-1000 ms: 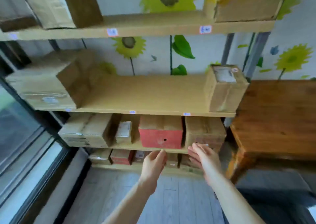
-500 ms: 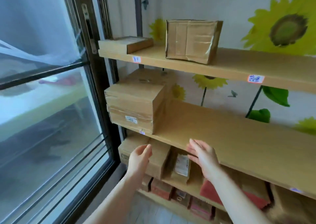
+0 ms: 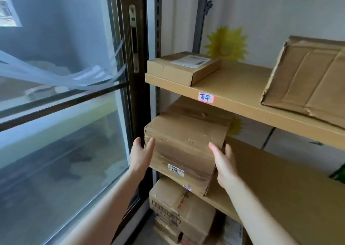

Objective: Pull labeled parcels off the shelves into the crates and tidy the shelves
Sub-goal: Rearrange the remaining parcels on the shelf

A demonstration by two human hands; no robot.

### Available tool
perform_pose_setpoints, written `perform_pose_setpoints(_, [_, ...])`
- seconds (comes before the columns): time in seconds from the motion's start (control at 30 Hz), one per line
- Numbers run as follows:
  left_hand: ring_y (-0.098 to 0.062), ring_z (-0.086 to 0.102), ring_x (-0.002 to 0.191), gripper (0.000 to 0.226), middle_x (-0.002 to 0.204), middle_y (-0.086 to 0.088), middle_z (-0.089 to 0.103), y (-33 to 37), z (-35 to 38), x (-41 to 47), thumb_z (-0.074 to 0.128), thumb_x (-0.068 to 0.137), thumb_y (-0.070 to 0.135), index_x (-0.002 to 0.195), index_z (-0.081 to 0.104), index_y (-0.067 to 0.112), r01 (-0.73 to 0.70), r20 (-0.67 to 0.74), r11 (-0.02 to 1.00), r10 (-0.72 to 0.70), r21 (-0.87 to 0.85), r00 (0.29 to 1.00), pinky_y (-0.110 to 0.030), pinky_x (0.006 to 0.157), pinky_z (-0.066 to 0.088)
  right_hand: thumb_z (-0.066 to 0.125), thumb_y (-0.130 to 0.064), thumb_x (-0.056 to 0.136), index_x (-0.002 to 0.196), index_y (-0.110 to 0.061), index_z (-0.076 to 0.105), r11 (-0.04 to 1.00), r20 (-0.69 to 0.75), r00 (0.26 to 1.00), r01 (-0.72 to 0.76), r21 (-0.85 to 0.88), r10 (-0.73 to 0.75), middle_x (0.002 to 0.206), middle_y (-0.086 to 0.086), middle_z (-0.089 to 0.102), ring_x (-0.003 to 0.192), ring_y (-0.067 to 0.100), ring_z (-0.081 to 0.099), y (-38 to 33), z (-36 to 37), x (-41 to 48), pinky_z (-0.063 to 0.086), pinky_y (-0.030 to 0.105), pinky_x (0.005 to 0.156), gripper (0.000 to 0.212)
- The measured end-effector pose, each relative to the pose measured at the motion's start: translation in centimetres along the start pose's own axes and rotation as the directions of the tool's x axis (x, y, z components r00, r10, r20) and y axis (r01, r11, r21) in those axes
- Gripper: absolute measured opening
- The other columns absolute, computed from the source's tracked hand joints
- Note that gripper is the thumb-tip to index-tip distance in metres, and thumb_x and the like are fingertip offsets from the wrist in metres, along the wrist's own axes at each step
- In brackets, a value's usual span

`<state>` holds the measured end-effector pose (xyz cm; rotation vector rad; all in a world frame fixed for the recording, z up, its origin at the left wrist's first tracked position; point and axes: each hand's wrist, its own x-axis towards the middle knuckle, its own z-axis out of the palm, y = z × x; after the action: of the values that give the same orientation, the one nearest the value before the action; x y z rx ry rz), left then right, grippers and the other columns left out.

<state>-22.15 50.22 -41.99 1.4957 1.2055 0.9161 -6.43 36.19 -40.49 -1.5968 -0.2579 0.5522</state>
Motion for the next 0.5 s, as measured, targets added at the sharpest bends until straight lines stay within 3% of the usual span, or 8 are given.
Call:
perform_pose_setpoints(0.13, [-0.031, 0.056, 0.110, 0.048, 0.115, -0.017, 0.061, -0.3, 0.4, 2.6, 0.051, 0.090, 0.039, 0.119, 0.051, 0.000, -0.072, 0.113, 0.997, 0.074, -0.019, 0.991, -0.032, 0.084, 0.044, 0.058, -0.033, 0.088, 0.146, -0.025, 0.022, 0.999, -0.025, 0.999, -0.035, 0.025, 0.036, 0.153, -0.002, 0.023, 0.137, 0.020, 0.029, -0.1, 0.0, -0.5, 0.024, 0.037, 0.108, 0.069])
perform_pose_setpoints(0.2, [-0.021, 0.061, 0.096, 0.044, 0.097, -0.002, 0.064, -0.4, 0.2, 2.7, 0.053, 0.089, 0.041, 0.115, 0.055, 0.006, -0.108, 0.146, 0.993, 0.113, -0.043, 0.983, -0.027, 0.076, 0.043, 0.053, -0.028, 0.092, 0.145, -0.024, 0.024, 0.999, -0.045, 0.999, -0.026, -0.020, 0.025, 0.154, -0.003, 0.021, 0.138, 0.019, 0.027, -0.5, -0.2, -1.2, 0.023, 0.036, 0.109, 0.061])
perform_pose_setpoints(0.27, [-0.014, 0.059, 0.085, 0.036, 0.084, 0.013, 0.059, -0.2, -0.7, 2.5, 0.058, 0.085, 0.044, 0.107, 0.057, 0.015, -0.188, 0.119, 0.982, 0.189, -0.018, 0.975, -0.023, 0.072, 0.041, 0.052, -0.023, 0.092, 0.139, -0.017, 0.036, 0.997, -0.059, 0.997, -0.043, 0.066, 0.047, 0.149, 0.003, 0.033, 0.133, 0.025, 0.036, -0.9, -0.1, -2.1, 0.031, 0.041, 0.106, 0.050])
perform_pose_setpoints(0.33, [-0.010, 0.058, 0.083, 0.031, 0.083, 0.015, 0.058, 0.4, -2.0, 2.1, 0.060, 0.083, 0.046, 0.102, 0.056, 0.022, -0.317, 0.133, 0.948, 0.313, 0.010, 0.940, -0.017, 0.067, 0.039, 0.057, -0.021, 0.090, 0.134, -0.016, 0.041, 0.971, -0.091, 0.992, -0.061, 0.230, 0.084, 0.138, 0.004, 0.046, 0.124, 0.029, 0.048, -0.6, -0.1, -3.4, 0.039, 0.044, 0.102, 0.047])
perform_pose_setpoints(0.4, [-0.009, 0.055, 0.088, 0.044, 0.093, 0.010, 0.058, 1.2, -3.0, 1.3, 0.062, 0.078, 0.051, 0.110, 0.057, 0.021, -0.403, 0.165, 0.915, 0.397, 0.005, 0.903, -0.018, 0.071, 0.038, 0.062, -0.023, 0.086, 0.141, -0.025, 0.032, 0.911, -0.144, 0.973, -0.111, 0.396, 0.181, 0.131, -0.001, 0.050, 0.116, 0.025, 0.054, 0.5, -0.8, -4.6, 0.043, 0.043, 0.099, 0.063])
perform_pose_setpoints(0.5, [-0.009, 0.050, 0.093, 0.056, 0.101, 0.006, 0.051, 3.2, -3.7, -0.9, 0.062, 0.068, 0.062, 0.109, 0.057, 0.025, -0.494, 0.182, 0.869, 0.491, -0.033, 0.852, -0.016, 0.073, 0.039, 0.057, -0.024, 0.089, 0.140, -0.026, 0.034, 0.788, -0.105, 0.960, -0.147, 0.598, 0.259, 0.130, 0.008, 0.054, 0.104, 0.026, 0.061, 3.1, -2.6, -6.3, 0.053, 0.041, 0.075, 0.056])
